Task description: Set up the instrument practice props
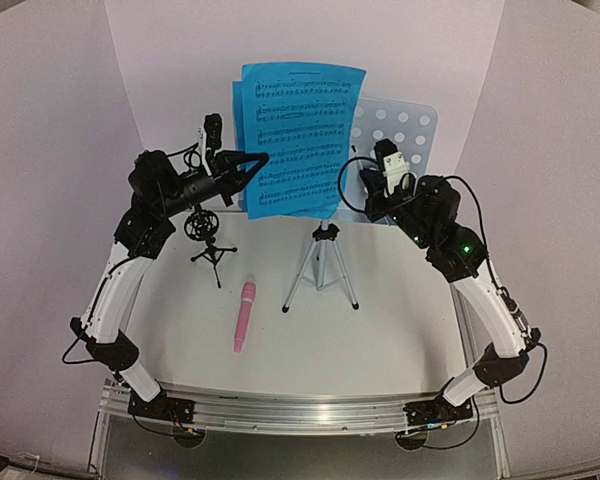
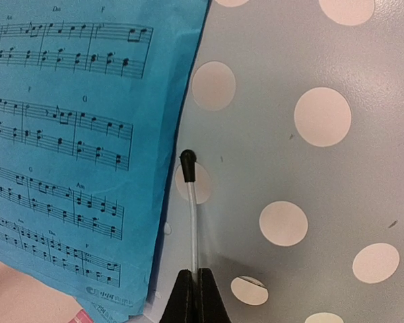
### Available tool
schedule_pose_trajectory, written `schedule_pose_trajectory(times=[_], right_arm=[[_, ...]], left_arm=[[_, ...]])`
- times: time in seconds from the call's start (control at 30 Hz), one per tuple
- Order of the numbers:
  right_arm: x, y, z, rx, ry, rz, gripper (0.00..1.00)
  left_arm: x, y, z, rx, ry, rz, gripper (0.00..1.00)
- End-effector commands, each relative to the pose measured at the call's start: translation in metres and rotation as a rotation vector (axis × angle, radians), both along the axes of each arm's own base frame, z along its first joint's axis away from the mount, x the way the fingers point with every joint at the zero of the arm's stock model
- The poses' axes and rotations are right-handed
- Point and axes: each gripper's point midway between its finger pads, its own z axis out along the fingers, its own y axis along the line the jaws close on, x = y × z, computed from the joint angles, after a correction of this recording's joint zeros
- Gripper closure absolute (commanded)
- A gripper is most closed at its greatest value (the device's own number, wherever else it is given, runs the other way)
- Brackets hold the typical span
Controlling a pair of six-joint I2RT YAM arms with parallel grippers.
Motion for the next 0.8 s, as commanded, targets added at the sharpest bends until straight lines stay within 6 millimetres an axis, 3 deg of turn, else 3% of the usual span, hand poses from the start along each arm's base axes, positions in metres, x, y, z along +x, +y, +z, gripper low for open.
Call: schedule_pose_trajectory(times=[0.0, 0.17, 0.37, 0.77], right_arm=[[-0.017, -0.015, 0.035, 0.135, -0.057, 0.004, 1.0], [-0.028, -0.021, 0.049, 0.243, -0.116, 0.032, 1.0], [-0.032, -0.014, 0.051, 0.264, -0.132, 0.079, 1.0], [-0.028, -0.009, 0.05, 0.274, -0.131, 0.083, 1.0]], left_arm=[[-0.002, 0.006, 0.019, -0.062, -0.06, 0.013, 1.0], [0.001, 0.001, 0.018, -0.069, -0.063, 0.0, 1.0], [0.007, -0.006, 0.016, -0.083, -0.082, -0.015, 1.0], [0.022, -0.05, 0.004, -0.109, -0.098, -0.084, 1.0]])
